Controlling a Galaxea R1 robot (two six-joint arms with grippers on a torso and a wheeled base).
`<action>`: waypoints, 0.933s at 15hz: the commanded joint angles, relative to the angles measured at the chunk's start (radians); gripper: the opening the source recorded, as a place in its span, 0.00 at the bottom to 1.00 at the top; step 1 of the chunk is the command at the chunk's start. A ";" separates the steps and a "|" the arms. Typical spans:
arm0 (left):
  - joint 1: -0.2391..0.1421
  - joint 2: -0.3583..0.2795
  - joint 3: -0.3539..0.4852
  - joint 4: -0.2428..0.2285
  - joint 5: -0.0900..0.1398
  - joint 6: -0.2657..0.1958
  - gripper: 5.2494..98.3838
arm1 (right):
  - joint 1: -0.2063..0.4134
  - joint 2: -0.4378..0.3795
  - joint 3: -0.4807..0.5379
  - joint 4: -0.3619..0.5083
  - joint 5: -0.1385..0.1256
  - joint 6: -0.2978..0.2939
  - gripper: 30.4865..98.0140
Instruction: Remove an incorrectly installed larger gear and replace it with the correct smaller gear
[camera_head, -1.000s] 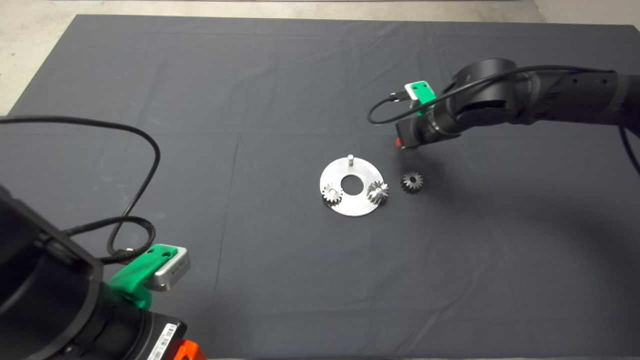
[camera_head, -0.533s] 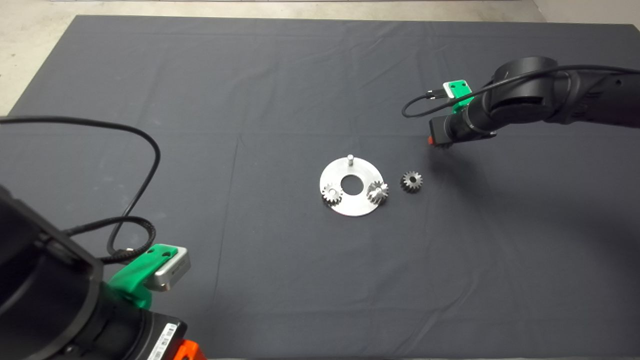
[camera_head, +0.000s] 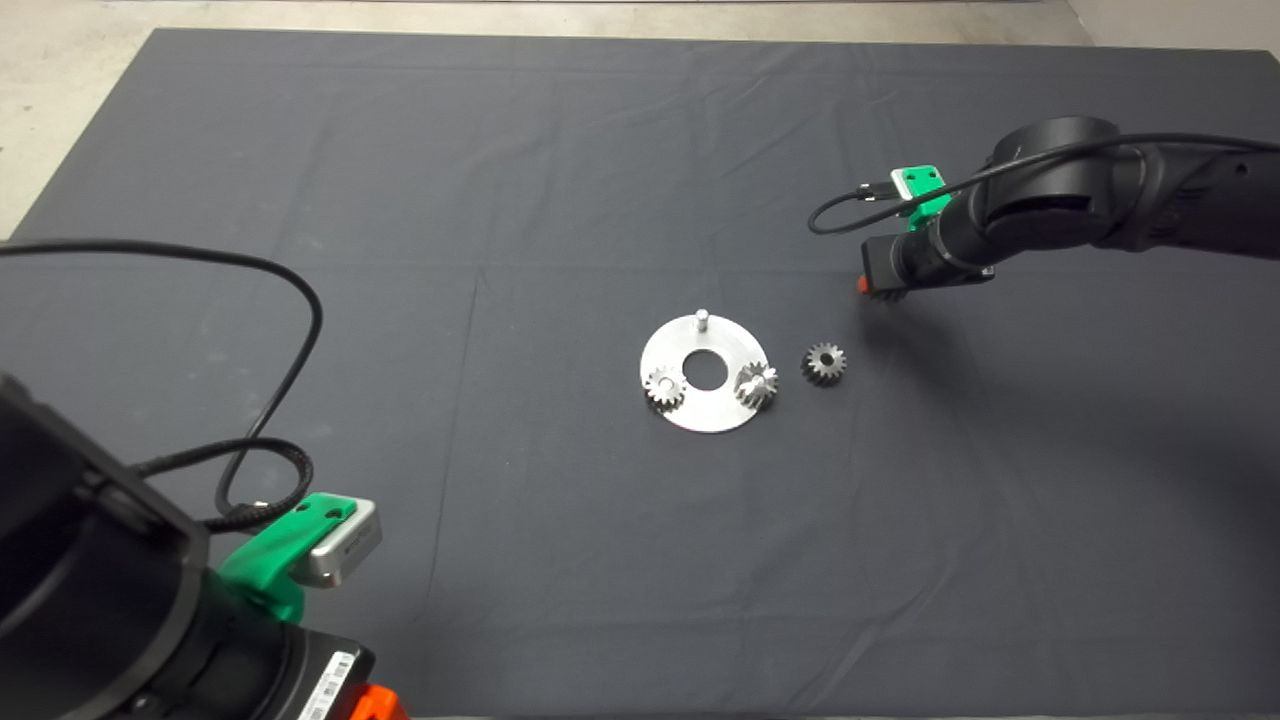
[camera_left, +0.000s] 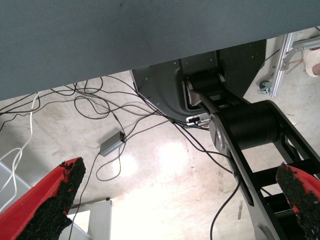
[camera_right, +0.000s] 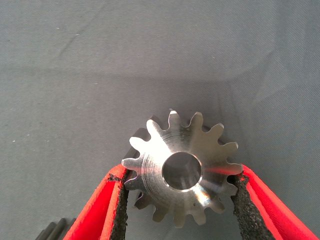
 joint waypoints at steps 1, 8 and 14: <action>-0.007 -0.001 0.019 -0.016 0.000 0.000 1.00 | 0.026 -0.005 0.003 0.013 0.002 0.014 0.24; -0.007 -0.001 0.019 -0.016 0.000 0.000 1.00 | 0.021 -0.005 0.003 0.031 0.004 0.016 0.24; -0.007 -0.001 0.019 -0.016 0.000 0.000 1.00 | 0.011 -0.004 0.003 0.033 0.005 0.016 0.24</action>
